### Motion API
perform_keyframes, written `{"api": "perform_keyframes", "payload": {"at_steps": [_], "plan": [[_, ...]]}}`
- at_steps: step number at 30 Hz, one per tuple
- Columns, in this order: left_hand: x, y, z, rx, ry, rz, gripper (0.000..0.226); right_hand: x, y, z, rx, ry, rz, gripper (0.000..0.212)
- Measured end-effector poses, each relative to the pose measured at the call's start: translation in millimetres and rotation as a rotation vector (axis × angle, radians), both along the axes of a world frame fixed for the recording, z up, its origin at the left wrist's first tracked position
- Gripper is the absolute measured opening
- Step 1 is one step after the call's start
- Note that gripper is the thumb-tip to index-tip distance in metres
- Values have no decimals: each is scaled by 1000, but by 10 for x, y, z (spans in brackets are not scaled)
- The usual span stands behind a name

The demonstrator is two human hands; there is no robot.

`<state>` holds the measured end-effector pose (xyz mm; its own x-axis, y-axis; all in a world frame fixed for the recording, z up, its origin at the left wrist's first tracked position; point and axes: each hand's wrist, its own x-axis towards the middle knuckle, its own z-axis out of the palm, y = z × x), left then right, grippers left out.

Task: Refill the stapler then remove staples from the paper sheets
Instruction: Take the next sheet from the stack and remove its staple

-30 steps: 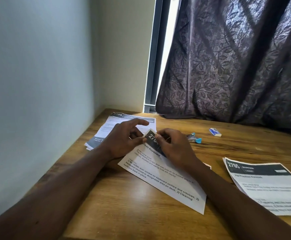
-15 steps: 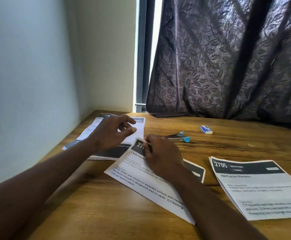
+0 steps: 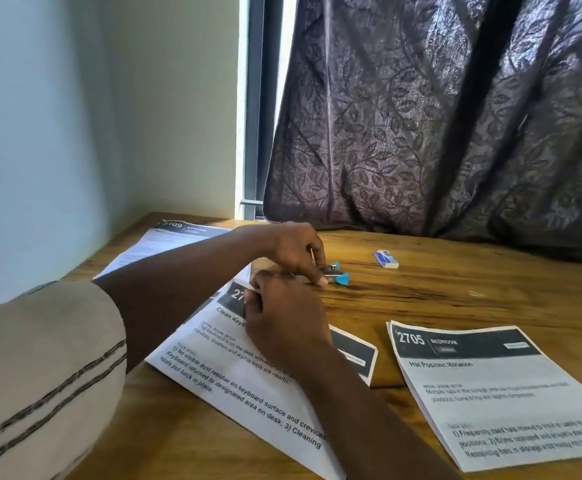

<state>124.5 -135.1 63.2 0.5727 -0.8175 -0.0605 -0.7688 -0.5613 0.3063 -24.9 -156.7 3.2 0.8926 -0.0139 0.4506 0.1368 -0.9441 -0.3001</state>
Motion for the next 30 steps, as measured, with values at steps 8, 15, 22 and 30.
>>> {"api": "perform_keyframes", "payload": {"at_steps": [8, 15, 22, 30], "plan": [[-81, 529, 44, -554, 151, 200, 11, 25, -7, -1, 75, 26, -10, 32], [-495, 1568, 50, -960, 427, 405, 25, 53, 7, 15, 229, 0, 52, 19], [-733, 2002, -272, -883, 617, 344, 29, 35, 52, 21, 309, -109, 97, 20], [-639, 2067, -294, -787, 579, 279, 67, 48, 40, 29, 258, -136, 141, 16]]}}
